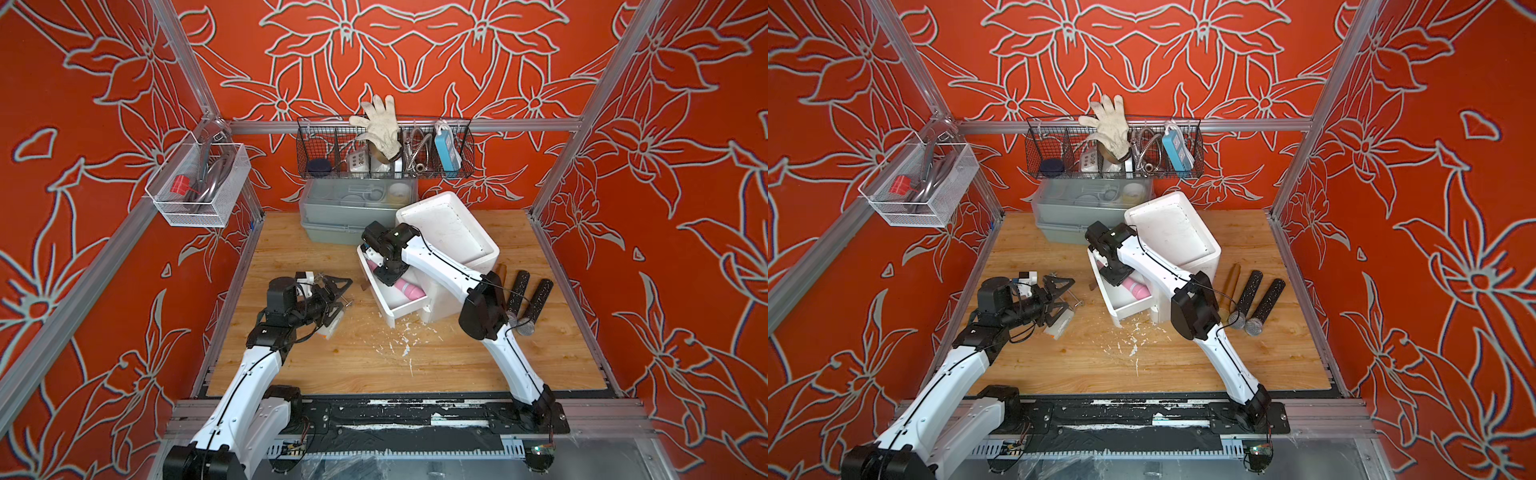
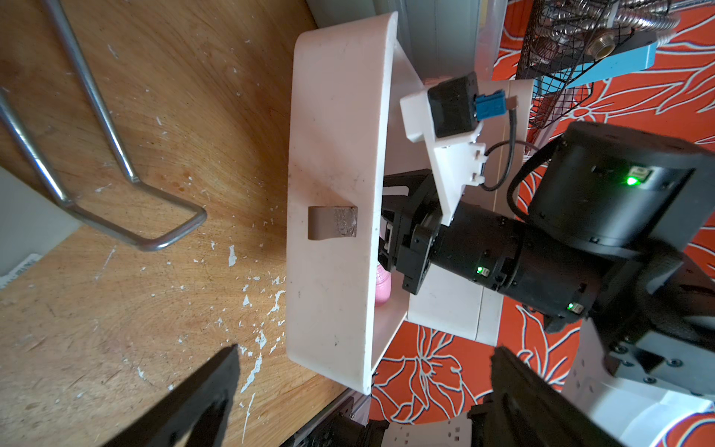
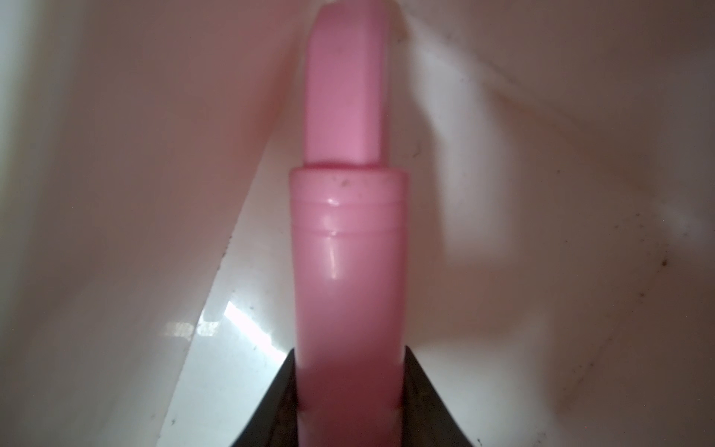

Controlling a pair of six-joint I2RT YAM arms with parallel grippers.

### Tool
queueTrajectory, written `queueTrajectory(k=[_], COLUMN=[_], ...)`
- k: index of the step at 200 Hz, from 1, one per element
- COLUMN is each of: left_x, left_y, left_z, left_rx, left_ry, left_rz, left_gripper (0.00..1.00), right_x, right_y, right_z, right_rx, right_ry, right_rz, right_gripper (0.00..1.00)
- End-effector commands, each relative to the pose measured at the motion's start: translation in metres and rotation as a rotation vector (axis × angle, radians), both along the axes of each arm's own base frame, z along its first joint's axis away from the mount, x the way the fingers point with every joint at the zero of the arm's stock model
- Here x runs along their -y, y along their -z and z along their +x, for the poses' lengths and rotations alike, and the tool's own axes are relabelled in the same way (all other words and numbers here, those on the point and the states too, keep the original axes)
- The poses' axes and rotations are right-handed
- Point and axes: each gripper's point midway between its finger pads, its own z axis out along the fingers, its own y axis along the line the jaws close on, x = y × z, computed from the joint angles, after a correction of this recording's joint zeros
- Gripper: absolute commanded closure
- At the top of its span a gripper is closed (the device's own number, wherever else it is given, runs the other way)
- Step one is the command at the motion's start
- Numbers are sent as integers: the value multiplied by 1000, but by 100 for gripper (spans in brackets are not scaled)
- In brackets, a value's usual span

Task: Take the microphone out of the drawer
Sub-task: Pick up the microphone from the drawer.

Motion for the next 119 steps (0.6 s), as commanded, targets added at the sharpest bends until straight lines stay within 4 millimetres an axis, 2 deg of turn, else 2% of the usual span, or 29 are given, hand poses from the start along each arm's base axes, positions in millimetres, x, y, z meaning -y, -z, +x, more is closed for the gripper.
queueTrajectory(k=[1,49,119], left_x=[-1,-1,0], left_y=[-9,-8,-6], left_z=[3,3,1], left_rx=[37,34,31], left_ry=[1,1,6], left_rz=[-2,-4,-4], left_gripper=[0,0,0], right_x=[15,12,8], right_y=[-20,-72,-150], right_z=[-1,2,-1], right_rx=[1,88,209], right_ry=[56,68,96], right_rz=[5,103,298], right_gripper=[81,87,89])
